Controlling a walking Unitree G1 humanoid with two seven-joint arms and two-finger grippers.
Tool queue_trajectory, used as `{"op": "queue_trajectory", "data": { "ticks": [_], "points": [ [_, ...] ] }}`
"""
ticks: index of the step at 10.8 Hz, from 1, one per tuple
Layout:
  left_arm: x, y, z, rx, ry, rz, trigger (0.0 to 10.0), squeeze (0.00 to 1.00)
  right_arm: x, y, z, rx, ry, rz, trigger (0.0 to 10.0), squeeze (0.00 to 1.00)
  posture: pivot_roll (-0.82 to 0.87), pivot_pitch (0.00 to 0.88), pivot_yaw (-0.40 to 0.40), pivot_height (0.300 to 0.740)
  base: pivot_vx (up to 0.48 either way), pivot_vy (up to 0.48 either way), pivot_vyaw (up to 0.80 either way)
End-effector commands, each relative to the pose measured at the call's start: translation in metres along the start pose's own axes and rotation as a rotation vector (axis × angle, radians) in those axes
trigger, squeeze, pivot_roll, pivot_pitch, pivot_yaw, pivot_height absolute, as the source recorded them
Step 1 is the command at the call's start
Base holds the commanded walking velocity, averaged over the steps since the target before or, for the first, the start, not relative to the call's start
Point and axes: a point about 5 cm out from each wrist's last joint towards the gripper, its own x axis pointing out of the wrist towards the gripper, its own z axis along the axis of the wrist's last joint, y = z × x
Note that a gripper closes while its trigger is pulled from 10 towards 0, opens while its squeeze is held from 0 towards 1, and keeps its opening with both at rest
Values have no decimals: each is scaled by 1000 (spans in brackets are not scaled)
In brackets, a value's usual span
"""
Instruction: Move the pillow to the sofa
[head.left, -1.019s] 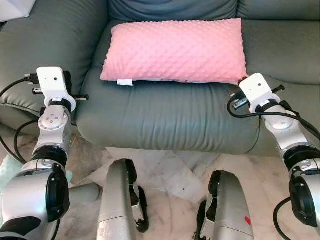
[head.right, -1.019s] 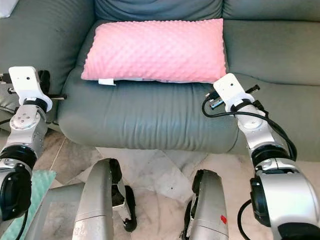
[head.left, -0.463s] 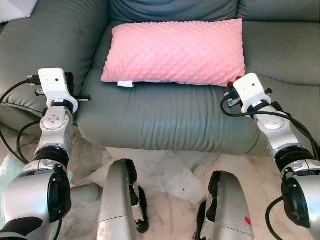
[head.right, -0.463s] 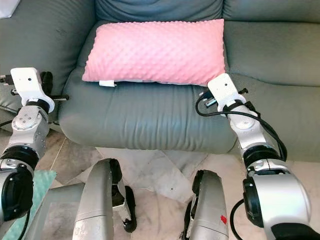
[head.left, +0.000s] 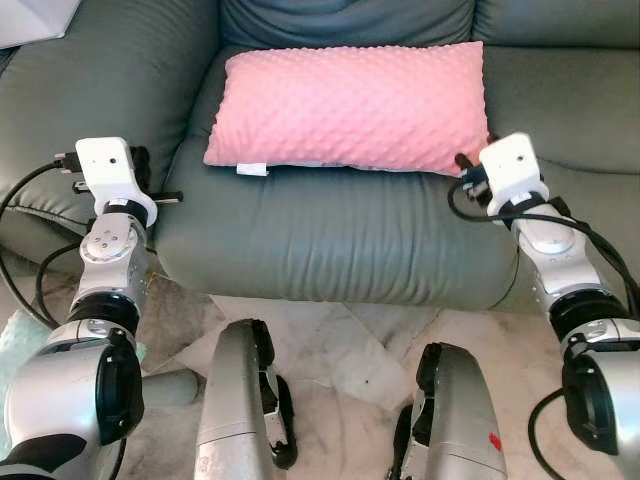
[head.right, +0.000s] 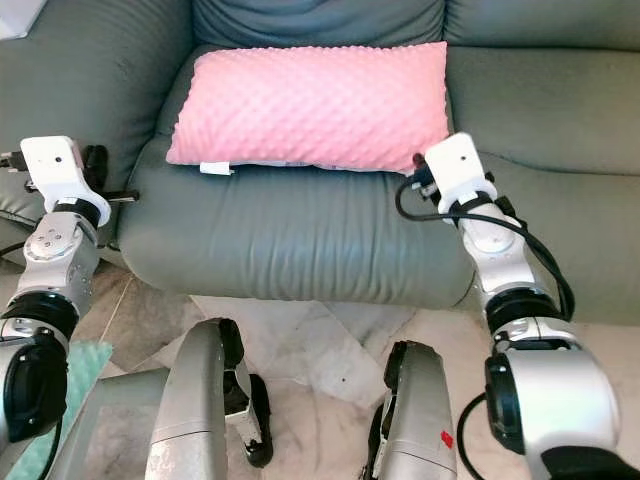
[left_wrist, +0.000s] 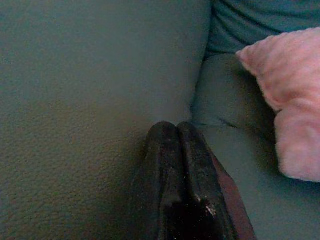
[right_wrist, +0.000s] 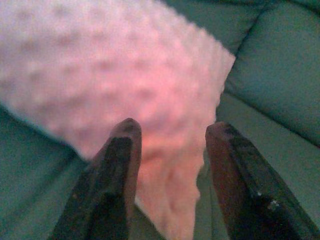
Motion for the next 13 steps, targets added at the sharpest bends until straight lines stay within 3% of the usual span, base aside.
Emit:
{"op": "queue_trajectory", "data": {
  "ticks": [1,4,5,8,12,13],
  "points": [
    [-4,5,-4,4,8,2,10000,0,-2,4,-1,35,-21,-2,10000,1000,-51,206,81,551,0,0,0],
    [-4,-3,-7,1,31,-28,10000,0,-13,29,-10,174,-18,-26,10000,1000,-51,190,92,551,0,0,0],
    [-4,-4,-9,8,40,-32,10000,0,-13,30,-14,214,9,-41,10000,1000,-50,191,95,551,0,0,0],
    [-8,-9,-11,-11,33,-72,10000,0,-14,28,-6,289,-13,-88,10000,1000,-50,183,99,556,0,0,0],
    [-14,-30,-4,-57,-38,-180,10000,0,-3,22,13,328,-43,-129,10000,1000,-55,149,101,621,0,0,0],
    [-14,-33,-2,-71,-41,-183,10000,0,-1,14,14,336,-41,-145,10000,1000,-55,127,102,646,0,0,0]
  ]
}}
